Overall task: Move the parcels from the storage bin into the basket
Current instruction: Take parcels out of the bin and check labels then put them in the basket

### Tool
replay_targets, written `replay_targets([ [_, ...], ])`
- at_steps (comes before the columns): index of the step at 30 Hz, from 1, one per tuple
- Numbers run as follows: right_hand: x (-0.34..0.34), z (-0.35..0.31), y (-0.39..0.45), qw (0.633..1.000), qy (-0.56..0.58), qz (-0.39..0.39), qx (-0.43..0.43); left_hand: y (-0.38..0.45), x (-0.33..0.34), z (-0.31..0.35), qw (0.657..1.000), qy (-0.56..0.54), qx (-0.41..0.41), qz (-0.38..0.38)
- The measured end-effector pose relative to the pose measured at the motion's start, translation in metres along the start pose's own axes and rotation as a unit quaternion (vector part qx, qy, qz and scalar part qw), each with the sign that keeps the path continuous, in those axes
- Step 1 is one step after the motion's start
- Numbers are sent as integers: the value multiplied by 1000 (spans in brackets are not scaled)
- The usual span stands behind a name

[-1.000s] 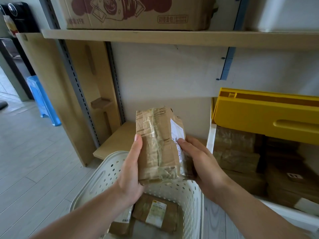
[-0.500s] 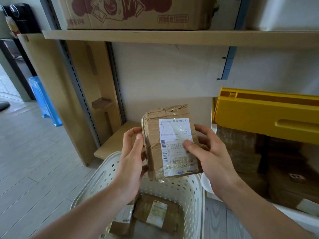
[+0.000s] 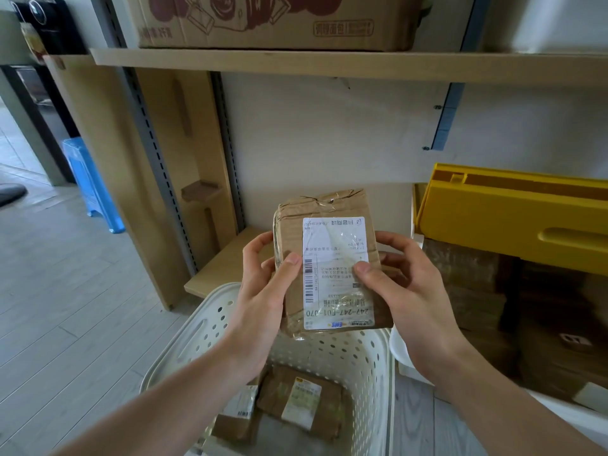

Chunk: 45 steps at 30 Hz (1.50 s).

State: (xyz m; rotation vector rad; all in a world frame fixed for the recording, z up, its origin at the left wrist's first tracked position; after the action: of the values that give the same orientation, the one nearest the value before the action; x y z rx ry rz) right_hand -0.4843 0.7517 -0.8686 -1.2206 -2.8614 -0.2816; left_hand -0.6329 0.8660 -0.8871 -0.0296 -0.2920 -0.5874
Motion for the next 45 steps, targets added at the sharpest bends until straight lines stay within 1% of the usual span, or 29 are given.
replay_targets([
  [4, 1, 1, 1, 1000, -13, -8, -9, 1, -1, 0, 1000, -13, -4, 2],
  [7, 3, 1, 1, 1000, -19, -20, 0, 2, -2, -1, 1000, -10, -7, 2],
  [12, 7, 7, 1, 997, 21, -46, 61, 0, 3, -2, 999, 21, 10, -32],
  [16, 4, 6, 4, 996, 26, -51, 72, -1, 10, -7, 996, 57, 2, -66],
  [18, 1, 3, 5, 996, 29, -53, 71, 2, 9, -4, 996, 68, -8, -54],
  [21, 1, 2, 2, 996, 28, -63, 60, 8, -2, 6, 996, 85, 4, -21],
  [22, 3, 1, 0, 996, 25, -64, 55, 9, -8, 8, 997, 76, 1, 0],
  [24, 5, -1, -1, 997, 39, -49, 45, 10, -20, 6, 998, 13, -43, 36],
  [25, 6, -2, -1, 997, 57, -34, 43, 10, -25, 4, 997, -11, -70, 39],
  [27, 6, -2, -1, 992, 112, -2, 52, 7, -24, 1, 993, -41, -111, -6],
  [29, 7, 0, -3, 987, 149, 23, 64, 1, -13, 1, 986, -51, -131, -88],
  [30, 8, 1, -5, 986, 148, 32, 67, -1, -9, -1, 983, -49, -137, -108],
  [32, 8, 2, -6, 988, 130, 48, 64, 1, -10, -5, 984, -47, -125, -122],
  [35, 2, -3, -3, 995, 54, 80, 31, 5, -15, -2, 990, -50, -91, -99],
  [37, -2, -5, -1, 996, -1, 85, 3, 7, -19, 0, 994, -51, -74, -59],
  [39, -4, -4, 1, 997, -7, 75, 7, 8, -23, 3, 997, -57, -57, -4],
  [41, -3, -6, 1, 999, -33, 28, 9, 9, -28, 9, 996, -51, -38, 59],
  [42, -1, -7, 1, 998, -56, -16, 4, 10, -31, 12, 995, -38, -26, 87],
  [44, 4, -6, -2, 992, -85, -92, 3, 10, -37, 17, 993, -17, 4, 121],
  [45, 5, -3, -2, 990, -91, -110, 5, 10, -38, 20, 992, -16, 16, 125],
])
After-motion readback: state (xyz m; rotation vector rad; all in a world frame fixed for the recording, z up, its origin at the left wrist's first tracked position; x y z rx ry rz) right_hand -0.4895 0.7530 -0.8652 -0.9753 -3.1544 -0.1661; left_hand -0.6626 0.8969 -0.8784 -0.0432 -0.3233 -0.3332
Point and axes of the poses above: each hand's wrist, its own y-axis towards the middle knuckle, its own x-axis out of the palm, z = x × y, the point moved 6 cm from there along y, towards the middle knuckle, and after that the axes turned 5 degrees about z, right-handed, at the moved point
